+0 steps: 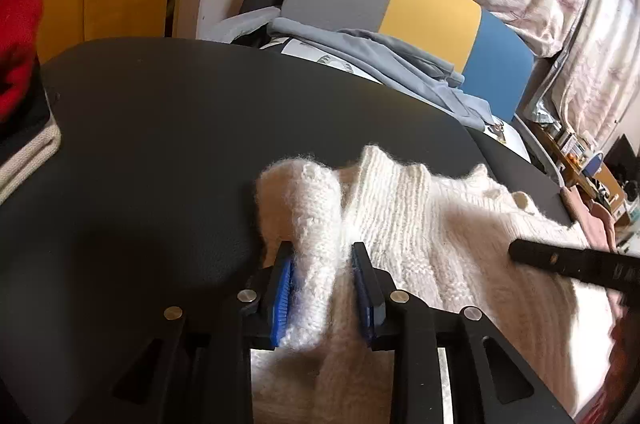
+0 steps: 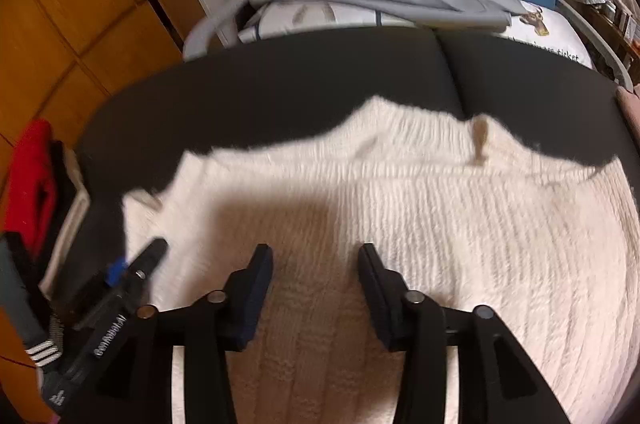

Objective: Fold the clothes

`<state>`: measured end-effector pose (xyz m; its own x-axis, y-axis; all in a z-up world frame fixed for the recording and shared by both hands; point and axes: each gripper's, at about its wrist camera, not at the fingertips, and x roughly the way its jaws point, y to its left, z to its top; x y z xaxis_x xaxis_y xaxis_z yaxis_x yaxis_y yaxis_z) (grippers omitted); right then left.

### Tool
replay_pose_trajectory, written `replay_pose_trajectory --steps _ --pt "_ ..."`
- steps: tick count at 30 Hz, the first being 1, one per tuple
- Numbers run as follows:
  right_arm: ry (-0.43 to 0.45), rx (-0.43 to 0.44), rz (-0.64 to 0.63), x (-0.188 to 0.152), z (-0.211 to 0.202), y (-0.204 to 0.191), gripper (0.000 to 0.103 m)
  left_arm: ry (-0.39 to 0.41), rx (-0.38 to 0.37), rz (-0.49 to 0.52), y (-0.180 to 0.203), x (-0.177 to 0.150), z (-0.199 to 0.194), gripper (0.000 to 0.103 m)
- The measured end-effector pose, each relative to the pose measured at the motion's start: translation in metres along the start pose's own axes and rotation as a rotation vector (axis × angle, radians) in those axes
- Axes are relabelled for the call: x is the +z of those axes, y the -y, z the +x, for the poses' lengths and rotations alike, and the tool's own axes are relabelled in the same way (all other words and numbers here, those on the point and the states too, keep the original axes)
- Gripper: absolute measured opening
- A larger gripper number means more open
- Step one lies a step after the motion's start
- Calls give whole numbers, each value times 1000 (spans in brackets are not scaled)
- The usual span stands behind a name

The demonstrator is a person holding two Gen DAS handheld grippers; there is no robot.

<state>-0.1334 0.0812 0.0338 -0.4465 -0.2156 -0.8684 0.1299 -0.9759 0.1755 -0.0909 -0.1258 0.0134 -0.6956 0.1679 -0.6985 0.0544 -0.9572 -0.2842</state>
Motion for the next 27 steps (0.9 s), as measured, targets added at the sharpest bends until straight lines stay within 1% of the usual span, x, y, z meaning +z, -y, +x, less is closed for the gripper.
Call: replay_pose_trajectory --steps 2,3,4,5,6,8,9,11,14,18,21,24,26,27 --pt "15 -61 -79 -2 8 -11 52 3 -6 -10 -1 -1 0 31" --pt "28 -88 -113 -4 10 -17 52 3 -13 -18 -3 -1 1 32" --pt "40 -115 -148 -6 13 -24 48 3 -22 -28 -5 -1 1 33" --pt "53 -131 -175 -7 15 -28 35 2 -32 -39 -8 -1 2 33" --pt "65 -127 -185 -8 15 -29 22 2 -43 -50 -10 -1 2 34" --pt "80 -116 -193 -5 13 -26 9 2 -66 -69 -15 -2 3 34" --pt "83 -112 -199 -2 12 -24 7 2 -75 -77 -17 -2 3 34" --pt "111 -119 -216 5 7 -25 4 3 -88 -88 -20 -2 3 35" --pt "177 -144 -221 15 0 -30 4 5 -100 -98 -21 -5 2 35" --pt "130 -127 -204 22 23 -27 4 6 -116 -116 -24 -6 2 35" --pt "125 -102 -178 25 36 -18 4 6 -125 -126 -25 -6 2 35" --pt "127 -71 -172 26 39 -13 5 7 -111 -116 -23 -6 3 35" --pt "145 -40 -155 25 38 -8 5 3 -81 -99 -18 -5 2 36" --pt "154 -32 -147 24 38 -7 5 -3 -52 -86 -14 -4 2 37"
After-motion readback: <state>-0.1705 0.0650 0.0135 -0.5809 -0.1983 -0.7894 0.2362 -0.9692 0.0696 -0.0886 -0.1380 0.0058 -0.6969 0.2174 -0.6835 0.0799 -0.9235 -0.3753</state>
